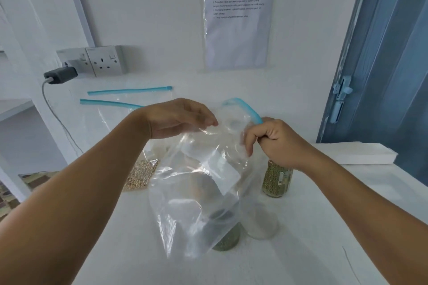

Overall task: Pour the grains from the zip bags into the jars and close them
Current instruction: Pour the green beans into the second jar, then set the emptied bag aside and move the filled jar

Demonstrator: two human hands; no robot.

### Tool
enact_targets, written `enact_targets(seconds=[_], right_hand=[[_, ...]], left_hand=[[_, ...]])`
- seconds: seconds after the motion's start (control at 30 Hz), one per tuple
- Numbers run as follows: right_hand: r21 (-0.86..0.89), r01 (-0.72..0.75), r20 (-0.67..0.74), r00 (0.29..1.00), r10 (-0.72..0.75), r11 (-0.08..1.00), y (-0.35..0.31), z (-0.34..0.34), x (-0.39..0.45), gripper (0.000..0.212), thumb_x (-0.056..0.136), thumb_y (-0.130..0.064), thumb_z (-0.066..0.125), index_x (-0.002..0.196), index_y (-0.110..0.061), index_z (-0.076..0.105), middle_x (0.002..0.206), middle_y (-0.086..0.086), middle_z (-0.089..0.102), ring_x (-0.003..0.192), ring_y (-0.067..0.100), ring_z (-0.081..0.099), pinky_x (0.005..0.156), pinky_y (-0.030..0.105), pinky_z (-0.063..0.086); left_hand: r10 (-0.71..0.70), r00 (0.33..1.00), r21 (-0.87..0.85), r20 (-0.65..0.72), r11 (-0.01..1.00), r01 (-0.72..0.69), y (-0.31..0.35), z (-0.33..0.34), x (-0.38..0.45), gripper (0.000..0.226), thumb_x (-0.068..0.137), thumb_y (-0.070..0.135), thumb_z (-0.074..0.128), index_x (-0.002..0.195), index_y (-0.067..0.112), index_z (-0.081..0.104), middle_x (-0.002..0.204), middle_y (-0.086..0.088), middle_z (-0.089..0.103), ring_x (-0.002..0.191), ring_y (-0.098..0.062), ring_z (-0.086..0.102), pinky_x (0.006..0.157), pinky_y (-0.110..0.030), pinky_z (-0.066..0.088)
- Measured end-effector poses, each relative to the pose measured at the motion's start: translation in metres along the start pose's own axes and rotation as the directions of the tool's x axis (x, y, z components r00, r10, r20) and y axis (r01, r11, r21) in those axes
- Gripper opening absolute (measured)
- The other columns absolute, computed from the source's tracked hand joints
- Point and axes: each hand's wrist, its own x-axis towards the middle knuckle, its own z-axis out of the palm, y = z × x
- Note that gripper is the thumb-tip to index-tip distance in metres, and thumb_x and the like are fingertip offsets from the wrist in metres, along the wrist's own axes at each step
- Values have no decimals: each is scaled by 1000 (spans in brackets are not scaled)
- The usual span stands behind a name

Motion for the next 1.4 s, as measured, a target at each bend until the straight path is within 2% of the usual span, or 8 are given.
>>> enact_targets(seconds=[0.13,0.3,0.4,0.53,0.77,1.07,1.3,1.4], right_hand=[[-58,-126,-270,957,106,990,7,1,2,66,96,11,49,87,-48,78,136,-15,54,127,1,41,104,6,28],[120,-258,-418,863,284,959,2,23,-7,40,102,-21,66,119,-57,69,156,-13,24,146,12,18,106,10,22],[427,-232,-307,872,381,874,-8,36,-7,38,98,-34,70,124,-61,66,159,-14,29,147,8,30,121,30,30],[749,-258,-3,920,393,610,-21,44,1,39,89,-31,72,123,-49,73,145,-8,58,120,19,69,110,43,49],[725,-223,-147,874,463,652,-22,43,15,32,101,0,57,105,-22,81,117,-2,78,67,7,66,82,30,44],[699,-238,-267,788,555,674,-22,-5,-11,33,79,-23,83,112,-21,80,115,-5,79,87,8,68,82,22,48],[676,-233,-341,741,578,699,4,-73,-64,37,82,-8,82,115,-24,76,114,-10,78,100,4,72,72,17,56],[645,-241,-351,749,562,725,21,-120,-84,35,82,-8,81,113,-22,77,114,-7,79,105,9,71,82,22,62]], left_hand=[[52,985,-41,-165,997,-60,-3,-6,-14,21,85,8,78,105,9,82,89,-13,57,78,-24,50,74,-29,47],[145,877,-158,-458,958,-241,1,-5,-29,21,94,-5,63,104,6,78,67,0,59,61,-15,45,66,-29,44],[142,828,-197,-542,937,-289,4,-5,-37,26,96,-9,59,101,7,79,66,-3,59,65,-21,40,60,-25,47],[124,778,-240,-616,911,-335,4,-9,-44,30,97,-8,60,94,13,82,68,-1,59,58,-16,43,65,-26,49],[-4,892,-311,-451,938,-153,6,-23,-75,32,99,5,60,117,21,79,121,-9,75,71,-11,50,63,-20,49],[47,923,-278,-381,947,-163,-1,6,-48,46,62,24,86,107,27,83,93,0,63,78,-10,48,63,-17,45],[140,901,16,-411,989,-146,24,78,-1,44,72,22,88,113,38,80,116,1,64,78,0,63,81,-24,44],[117,911,-33,-394,990,-141,42,114,30,39,79,18,85,116,32,80,106,4,68,72,0,60,72,-20,46]])
